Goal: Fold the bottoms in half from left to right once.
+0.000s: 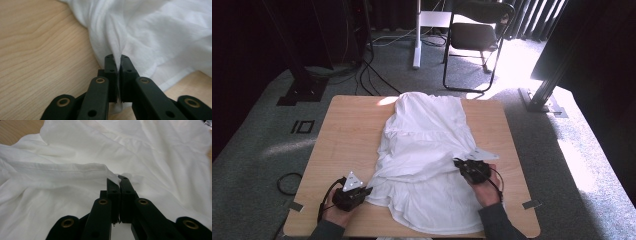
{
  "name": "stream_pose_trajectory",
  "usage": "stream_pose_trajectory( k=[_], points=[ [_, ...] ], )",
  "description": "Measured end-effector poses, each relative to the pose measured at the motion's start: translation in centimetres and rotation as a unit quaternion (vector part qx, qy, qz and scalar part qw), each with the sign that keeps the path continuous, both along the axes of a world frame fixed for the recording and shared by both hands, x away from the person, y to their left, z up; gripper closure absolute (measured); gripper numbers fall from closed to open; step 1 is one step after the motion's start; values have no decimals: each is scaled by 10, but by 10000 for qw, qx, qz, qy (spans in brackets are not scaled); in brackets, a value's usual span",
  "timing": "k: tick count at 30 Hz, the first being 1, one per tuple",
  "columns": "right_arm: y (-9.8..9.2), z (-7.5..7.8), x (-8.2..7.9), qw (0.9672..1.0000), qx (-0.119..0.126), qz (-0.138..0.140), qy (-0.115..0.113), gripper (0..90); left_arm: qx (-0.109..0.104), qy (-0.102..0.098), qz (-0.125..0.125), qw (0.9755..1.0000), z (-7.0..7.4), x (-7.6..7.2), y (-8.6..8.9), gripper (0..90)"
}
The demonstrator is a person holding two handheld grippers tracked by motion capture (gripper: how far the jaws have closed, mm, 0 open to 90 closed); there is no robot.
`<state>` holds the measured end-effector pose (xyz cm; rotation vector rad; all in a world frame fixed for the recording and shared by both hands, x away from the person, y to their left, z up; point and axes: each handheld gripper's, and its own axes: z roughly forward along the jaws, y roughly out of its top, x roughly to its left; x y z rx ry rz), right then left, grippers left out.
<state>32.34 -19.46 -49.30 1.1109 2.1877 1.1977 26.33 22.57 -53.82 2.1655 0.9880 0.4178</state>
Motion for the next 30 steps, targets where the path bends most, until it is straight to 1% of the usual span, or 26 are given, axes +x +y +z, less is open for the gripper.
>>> stream_pose_trajectory(
  k=[1,3,4,5,6,8,10,11,12,13,14,15,16,17,19,20,21,22,23,24,25,26,27,28,29,30],
  points=[
    [-16,2,-12,9999,66,-59,-66,884,-55,-22,-64,10000,3,-3,0,882],
    [-34,4,-27,9997,103,-184,-138,883,-166,-83,-173,9997,8,-9,2,882],
    [-34,4,-27,9997,103,-184,-138,883,-166,-83,-173,9997,8,-9,2,882],
    [-52,5,-43,9994,193,-227,-185,883,-410,-100,-348,9985,15,-16,5,882],
    [-57,5,-49,9993,203,-241,-192,884,-553,-132,-471,9973,19,-20,5,882],
    [-68,4,-63,9991,191,-293,-236,883,-735,-242,-790,9939,27,-28,3,880],
    [-78,4,-76,9987,265,-341,-275,884,-655,-425,-940,9925,34,-36,-4,850],
    [-84,6,-85,9982,289,-419,-321,884,-620,-487,-931,9925,36,-38,-8,796],
    [-87,7,-90,9978,333,-452,-355,885,-585,-560,-916,9925,37,-39,-11,752],
    [-92,9,-97,9971,407,-517,-391,884,-597,-603,-928,9921,38,-40,-15,699],
    [-97,12,-104,9962,454,-585,-464,885,-611,-578,-988,9915,37,-40,-18,676],
    [-102,14,-111,9952,461,-675,-531,885,-565,-598,-1015,9914,36,-39,-21,653],
    [-108,16,-117,9941,512,-763,-582,885,-582,-566,-1024,9914,34,-38,-24,628],
    [-114,17,-123,9933,575,-805,-602,885,-637,-501,-1069,9910,33,-37,-24,607],
    [-125,15,-134,9915,572,-980,-630,884,-765,-472,-1095,9899,32,-36,-23,590],
    [-131,13,-139,9911,575,-1043,-596,885,-739,-445,-1073,9905,31,-35,-22,571],
    [-137,9,-143,9904,574,-1122,-568,884,-759,-451,-1040,9907,31,-35,-20,568],
    [-143,4,-147,9899,623,-1182,-474,884,-760,-447,-1022,9909,31,-34,-18,563],
    [-149,-2,-150,9896,657,-1229,-361,884,-735,-419,-957,9918,31,-33,-17,554],
    [-154,-8,-152,9894,663,-1267,-267,883,-749,-397,-899,9923,30,-32,-15,548],
    [-158,-15,-154,9897,651,-1269,-136,880,-765,-391,-886,9924,30,-31,-14,545],
    [-159,-21,-155,9901,624,-1260,-26,871,-753,-362,-811,9932,28,-29,-13,536],
    [-160,-27,-155,9904,562,-1257,77,849,-704,-337,-733,9943,27,-26,-12,527],
    [-160,-33,-155,9909,513,-1231,189,802,-713,-293,-677,9947,25,-23,-11,523],
    [-160,-37,-153,9907,512,-1237,259,710,-712,-267,-630,9951,23,-20,-11,519],
    [-160,-39,-152,9905,549,-1227,294,652,-682,-230,-533,9960,21,-17,-11,511]
  ],
)
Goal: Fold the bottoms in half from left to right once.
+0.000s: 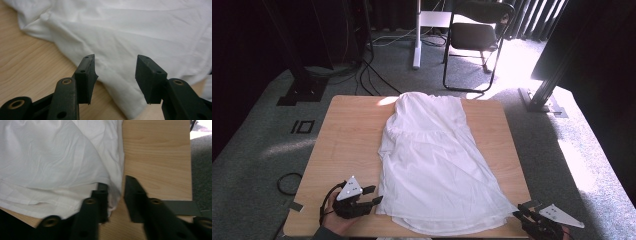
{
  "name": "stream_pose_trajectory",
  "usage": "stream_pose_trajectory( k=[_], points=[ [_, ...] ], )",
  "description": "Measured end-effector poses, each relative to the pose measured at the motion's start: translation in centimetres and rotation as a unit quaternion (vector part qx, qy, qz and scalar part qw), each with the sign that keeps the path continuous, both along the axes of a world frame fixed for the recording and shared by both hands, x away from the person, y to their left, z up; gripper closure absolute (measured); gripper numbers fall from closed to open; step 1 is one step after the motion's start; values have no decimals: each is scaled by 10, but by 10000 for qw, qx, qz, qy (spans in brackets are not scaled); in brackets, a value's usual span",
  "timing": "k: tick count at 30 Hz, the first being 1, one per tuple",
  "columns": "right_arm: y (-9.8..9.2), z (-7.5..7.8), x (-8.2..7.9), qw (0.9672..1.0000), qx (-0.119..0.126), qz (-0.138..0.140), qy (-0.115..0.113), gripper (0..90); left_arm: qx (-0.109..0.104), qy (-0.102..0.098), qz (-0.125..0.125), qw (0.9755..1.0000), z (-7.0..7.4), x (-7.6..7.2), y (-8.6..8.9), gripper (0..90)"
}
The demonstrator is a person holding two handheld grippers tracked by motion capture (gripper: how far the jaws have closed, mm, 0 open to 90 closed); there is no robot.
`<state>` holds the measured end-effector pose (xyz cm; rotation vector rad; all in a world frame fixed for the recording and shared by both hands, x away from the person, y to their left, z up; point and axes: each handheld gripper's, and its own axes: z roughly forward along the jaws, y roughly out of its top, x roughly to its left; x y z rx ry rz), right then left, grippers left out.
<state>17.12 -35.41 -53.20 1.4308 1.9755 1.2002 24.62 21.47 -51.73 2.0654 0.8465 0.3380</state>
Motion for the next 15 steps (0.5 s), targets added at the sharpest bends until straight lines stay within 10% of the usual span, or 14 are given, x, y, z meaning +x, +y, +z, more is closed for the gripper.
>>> stream_pose_trajectory(
  k=[15],
  points=[
    [23,45,36,9955,96,596,-733,455,251,316,269,9988,-19,48,-18,439]
  ],
)
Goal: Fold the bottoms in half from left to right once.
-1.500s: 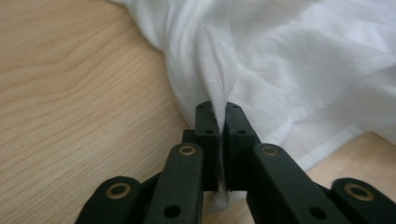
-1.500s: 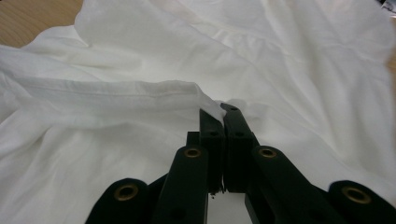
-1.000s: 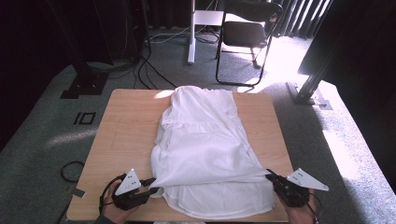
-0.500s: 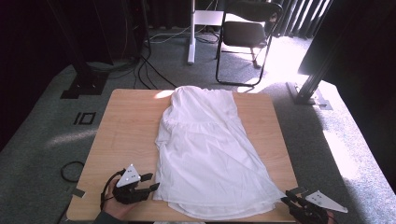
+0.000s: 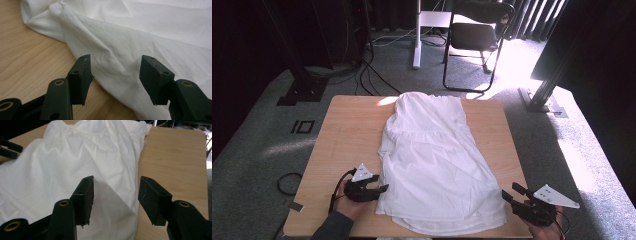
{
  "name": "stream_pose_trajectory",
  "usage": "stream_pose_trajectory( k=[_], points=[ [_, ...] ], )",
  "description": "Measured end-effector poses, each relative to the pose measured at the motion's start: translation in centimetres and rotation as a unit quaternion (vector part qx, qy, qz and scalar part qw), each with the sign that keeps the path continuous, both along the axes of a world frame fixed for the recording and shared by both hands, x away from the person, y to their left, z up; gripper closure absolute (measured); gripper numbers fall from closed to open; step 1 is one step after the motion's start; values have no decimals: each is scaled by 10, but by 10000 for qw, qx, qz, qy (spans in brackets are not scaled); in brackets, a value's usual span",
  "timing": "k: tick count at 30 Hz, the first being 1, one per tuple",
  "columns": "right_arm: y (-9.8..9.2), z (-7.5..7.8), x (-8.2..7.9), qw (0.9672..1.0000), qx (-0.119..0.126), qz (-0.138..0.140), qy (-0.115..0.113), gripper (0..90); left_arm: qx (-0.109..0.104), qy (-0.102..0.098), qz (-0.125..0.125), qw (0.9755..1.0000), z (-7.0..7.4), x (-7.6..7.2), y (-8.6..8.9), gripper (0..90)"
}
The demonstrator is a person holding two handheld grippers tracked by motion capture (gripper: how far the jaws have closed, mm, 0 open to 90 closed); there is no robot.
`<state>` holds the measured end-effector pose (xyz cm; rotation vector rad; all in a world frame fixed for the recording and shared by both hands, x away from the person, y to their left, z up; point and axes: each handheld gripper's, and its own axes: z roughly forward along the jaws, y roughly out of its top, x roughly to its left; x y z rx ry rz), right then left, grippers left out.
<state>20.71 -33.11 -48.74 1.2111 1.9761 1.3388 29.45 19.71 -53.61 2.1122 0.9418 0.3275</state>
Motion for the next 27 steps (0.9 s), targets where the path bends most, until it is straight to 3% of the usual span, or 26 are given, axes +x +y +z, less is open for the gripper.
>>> stream_pose_trajectory(
  k=[4,6,8,12,13,14,20,23,25,27],
  points=[
    [-4,9,0,9997,129,-24,-183,449,105,97,-23,9999,-6,5,-7,438],
    [-6,11,4,9996,238,-85,-132,451,88,117,9,9999,-8,8,-8,437],
    [-4,7,12,9998,129,-168,-60,464,94,82,35,9999,-7,12,-10,435],
    [5,-13,50,9991,57,-319,286,502,38,-14,153,9999,1,26,-11,422],
    [5,-13,50,9991,57,-319,286,502,38,-14,153,9999,1,26,-11,422],
    [13,-24,76,9982,2,-374,468,510,25,-9,213,9998,3,35,-12,421],
    [44,-40,137,9953,-440,-428,750,506,184,208,366,9989,-7,58,-22,424],
    [58,-48,159,9929,-555,-452,946,503,303,196,307,9989,-11,57,-25,498],
    [64,-54,168,9916,-594,-464,1052,535,293,269,182,9990,-9,54,-23,687],
    [67,-60,173,9890,-672,-514,1216,609,329,275,91,9990,-9,48,-22,805]
  ],
)
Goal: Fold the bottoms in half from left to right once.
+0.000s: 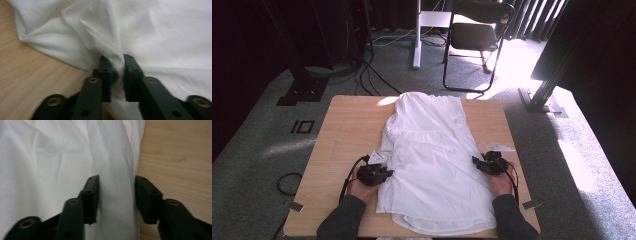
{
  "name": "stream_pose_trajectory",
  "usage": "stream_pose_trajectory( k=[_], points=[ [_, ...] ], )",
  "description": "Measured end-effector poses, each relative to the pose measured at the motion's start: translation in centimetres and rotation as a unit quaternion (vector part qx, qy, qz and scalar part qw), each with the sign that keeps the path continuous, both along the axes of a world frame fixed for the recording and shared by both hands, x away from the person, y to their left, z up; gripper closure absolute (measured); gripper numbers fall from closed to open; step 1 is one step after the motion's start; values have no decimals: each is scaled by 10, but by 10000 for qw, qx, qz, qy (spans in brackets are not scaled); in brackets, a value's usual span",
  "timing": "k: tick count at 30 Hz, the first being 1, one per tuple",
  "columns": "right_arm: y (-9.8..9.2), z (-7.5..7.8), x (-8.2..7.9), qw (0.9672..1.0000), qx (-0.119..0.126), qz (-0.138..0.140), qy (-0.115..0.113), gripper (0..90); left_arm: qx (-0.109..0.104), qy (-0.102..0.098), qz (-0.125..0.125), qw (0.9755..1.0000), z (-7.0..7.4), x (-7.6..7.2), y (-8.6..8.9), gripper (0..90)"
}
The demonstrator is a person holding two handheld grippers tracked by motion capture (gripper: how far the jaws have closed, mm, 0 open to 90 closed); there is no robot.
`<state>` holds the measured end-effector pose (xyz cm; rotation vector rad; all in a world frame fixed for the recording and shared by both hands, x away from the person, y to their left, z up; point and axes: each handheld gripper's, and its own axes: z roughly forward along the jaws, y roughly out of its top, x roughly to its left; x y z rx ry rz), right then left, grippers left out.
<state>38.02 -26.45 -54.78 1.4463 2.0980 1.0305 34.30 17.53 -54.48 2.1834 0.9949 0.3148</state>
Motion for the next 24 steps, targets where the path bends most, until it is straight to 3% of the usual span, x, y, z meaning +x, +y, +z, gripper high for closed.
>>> stream_pose_trajectory(
  k=[3,5,11,15,18,24],
  points=[
    [0,-5,-2,9999,-39,-24,92,679,13,13,-88,10000,1,-14,8,853],
    [-1,-6,-7,9999,-69,-6,99,686,-91,102,-76,9999,2,-27,18,855],
    [-2,-7,-20,9997,-193,32,145,720,-66,200,-14,9998,-1,-59,42,873],
    [-4,-8,-28,9998,-85,61,186,743,-94,209,35,9997,1,-69,56,894],
    [-7,-8,-37,9997,-21,53,220,801,88,156,40,9998,4,-77,63,895],
    [-6,-7,-68,9993,-32,182,319,827,26,223,65,9997,4,-90,76,894]
  ],
)
